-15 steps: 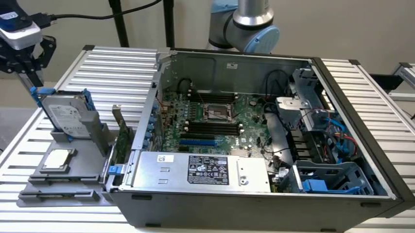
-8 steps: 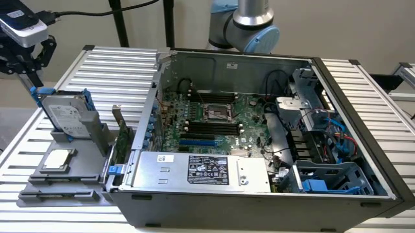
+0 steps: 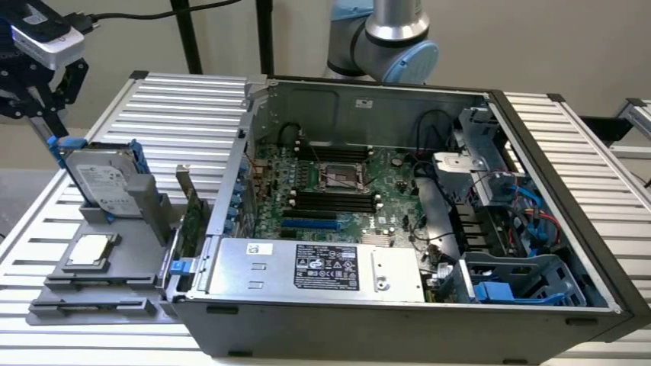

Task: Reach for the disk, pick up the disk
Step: 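Pick up the disk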

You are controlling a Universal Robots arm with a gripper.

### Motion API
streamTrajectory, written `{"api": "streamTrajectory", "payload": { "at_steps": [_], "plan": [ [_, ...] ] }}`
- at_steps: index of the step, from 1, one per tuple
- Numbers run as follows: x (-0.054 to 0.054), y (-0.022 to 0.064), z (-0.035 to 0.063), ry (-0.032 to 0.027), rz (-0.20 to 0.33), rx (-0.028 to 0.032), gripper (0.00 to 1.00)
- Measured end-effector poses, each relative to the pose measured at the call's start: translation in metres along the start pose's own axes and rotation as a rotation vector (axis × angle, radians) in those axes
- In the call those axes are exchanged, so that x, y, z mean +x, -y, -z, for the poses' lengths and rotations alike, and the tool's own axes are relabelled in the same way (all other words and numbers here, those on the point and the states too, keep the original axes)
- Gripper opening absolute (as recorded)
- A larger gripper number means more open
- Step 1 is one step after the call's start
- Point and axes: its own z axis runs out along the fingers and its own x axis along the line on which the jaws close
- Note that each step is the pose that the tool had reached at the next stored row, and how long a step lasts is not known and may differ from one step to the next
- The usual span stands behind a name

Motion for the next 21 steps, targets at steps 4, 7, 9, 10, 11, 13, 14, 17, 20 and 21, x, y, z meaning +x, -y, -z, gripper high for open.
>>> {"api": "streamTrajectory", "payload": {
  "at_steps": [4,7,9,10,11,13,14,17,20,21],
  "plan": [
    [0.0,-0.0001,0.0,-0.0023,0.069,-0.0002,0.11],
    [-0.0001,0.0,0.0,-0.0037,0.114,-0.0005,0.11],
    [-0.0006,0.0005,0.0001,-0.0044,0.138,-0.0008,0.11],
    [-0.001,0.0008,0.0001,-0.0047,0.148,-0.001,0.11],
    [-0.0014,0.0011,0.0,-0.0048,0.158,-0.0011,0.11],
    [-0.002,0.0016,0.0001,-0.0056,0.179,-0.0013,0.11],
    [-0.0021,0.0018,-0.0001,-0.0058,0.191,-0.0012,0.11],
    [-0.0022,0.0019,-0.0003,-0.0079,0.241,-0.0012,0.11],
    [-0.0023,0.002,-0.0008,-0.0103,0.296,-0.0012,0.11],
    [-0.0023,0.002,-0.0011,-0.011,0.313,-0.0013,0.11]
  ]
}}
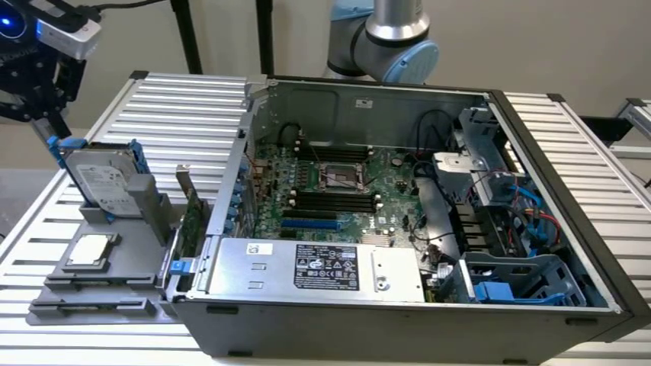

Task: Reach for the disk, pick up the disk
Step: 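Pick up the disk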

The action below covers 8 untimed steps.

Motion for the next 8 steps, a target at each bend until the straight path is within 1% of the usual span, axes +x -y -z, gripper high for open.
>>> {"api": "streamTrajectory", "payload": {
  "at_steps": [8],
  "plan": [
    [0.0,0.0,-0.001,-0.0055,0.146,0.0001,0.11]
  ]
}}
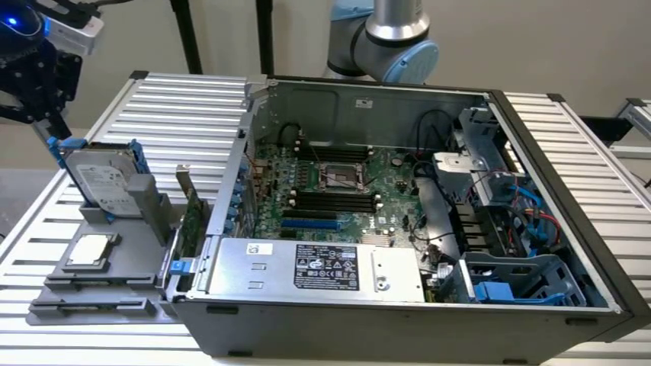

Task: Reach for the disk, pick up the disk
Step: 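Pick up the disk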

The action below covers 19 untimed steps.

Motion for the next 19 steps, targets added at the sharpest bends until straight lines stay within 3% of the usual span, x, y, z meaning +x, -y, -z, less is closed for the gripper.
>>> {"api": "streamTrajectory", "payload": {
  "at_steps": [16,19],
  "plan": [
    [0.0,0.0,0.0001,-0.0114,0.29,-0.0004,0.11],
    [-0.0001,-0.0001,0.0003,-0.0096,0.331,-0.0007,0.11]
  ]
}}
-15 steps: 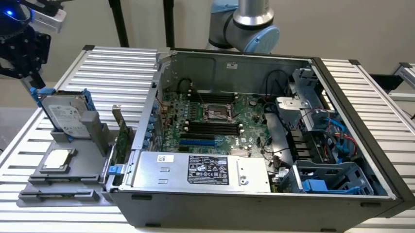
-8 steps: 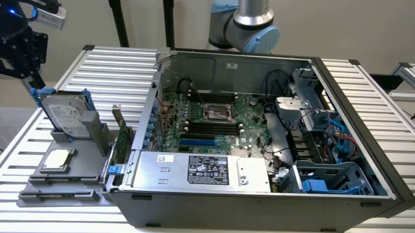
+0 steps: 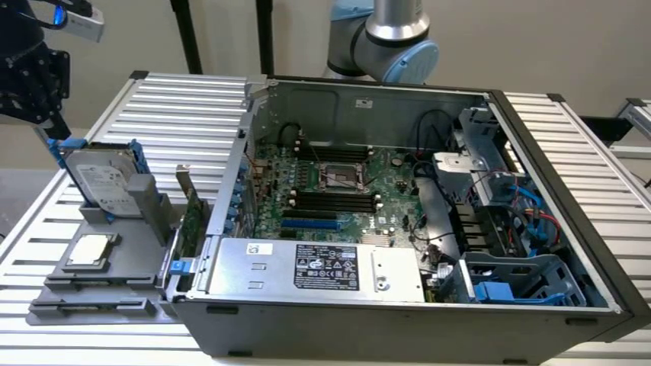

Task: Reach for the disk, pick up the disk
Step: 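Pick up the disk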

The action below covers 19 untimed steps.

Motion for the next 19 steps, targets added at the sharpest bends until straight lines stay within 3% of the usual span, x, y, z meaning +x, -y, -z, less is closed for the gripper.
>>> {"api": "streamTrajectory", "payload": {
  "at_steps": [2,4,7,14,18,19],
  "plan": [
    [0.0,0.0,0.0,0.0035,0.022,0.0027,0.11],
    [0.0,0.0,-0.0001,0.0087,0.038,0.0102,0.11],
    [-0.0013,0.0,-0.0002,0.0098,0.064,0.0177,0.11],
    [-0.0059,-0.0016,-0.0009,0.0083,0.09,0.0189,0.12],
    [-0.0061,-0.0018,-0.0016,0.0082,0.09,0.019,0.36],
    [-0.0062,-0.0018,-0.0021,0.0082,0.091,0.0191,0.36]
  ]
}}
